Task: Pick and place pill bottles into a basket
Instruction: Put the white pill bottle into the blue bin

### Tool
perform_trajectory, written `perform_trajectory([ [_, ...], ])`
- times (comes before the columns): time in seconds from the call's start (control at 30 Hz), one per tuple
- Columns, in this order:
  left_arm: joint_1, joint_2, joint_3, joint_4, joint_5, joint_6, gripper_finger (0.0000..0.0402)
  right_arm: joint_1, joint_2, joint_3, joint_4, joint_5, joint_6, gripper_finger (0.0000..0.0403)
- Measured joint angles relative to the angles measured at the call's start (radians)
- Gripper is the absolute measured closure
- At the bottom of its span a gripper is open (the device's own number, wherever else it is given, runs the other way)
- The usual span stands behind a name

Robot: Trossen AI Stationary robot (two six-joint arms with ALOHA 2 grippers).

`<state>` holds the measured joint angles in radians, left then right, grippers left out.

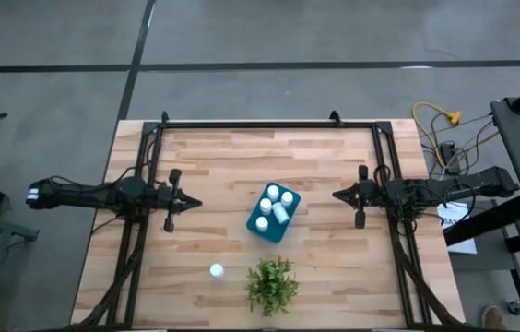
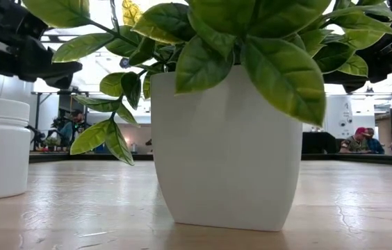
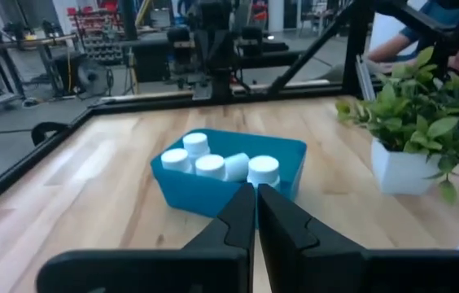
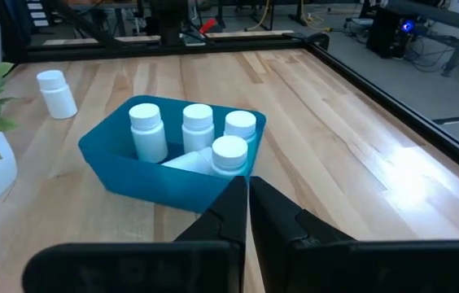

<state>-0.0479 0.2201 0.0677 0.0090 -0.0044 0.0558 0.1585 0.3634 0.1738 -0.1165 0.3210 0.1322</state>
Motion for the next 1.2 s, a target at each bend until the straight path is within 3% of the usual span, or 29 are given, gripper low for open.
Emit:
perform_trajectory([
  [0.6,0.0,-0.046,-0.038,-0.033,0.03,-0.023,0.0401,0.0,0.001,0.0,0.0,0.0,0.017,0.0394],
  [0.77,0.0,-0.046,-0.038,-0.035,0.03,-0.023,0.0402,0.0,0.001,0.0,0.0,-0.004,-0.023,0.0394],
  [0.9,0.0,-0.044,-0.038,-0.035,0.03,-0.023,0.0402,0.0,-0.001,0.0,0.008,-0.004,-0.145,0.0394],
  [1.0,0.0,-0.045,-0.038,-0.036,0.031,-0.023,0.0402,0.0,-0.002,0.0,0.061,-0.004,-0.228,0.0394],
  [1.2,0.0,-0.044,-0.038,-0.035,0.031,-0.023,0.0401,0.0,-0.002,0.0,0.247,-0.003,-0.214,0.0394],
])
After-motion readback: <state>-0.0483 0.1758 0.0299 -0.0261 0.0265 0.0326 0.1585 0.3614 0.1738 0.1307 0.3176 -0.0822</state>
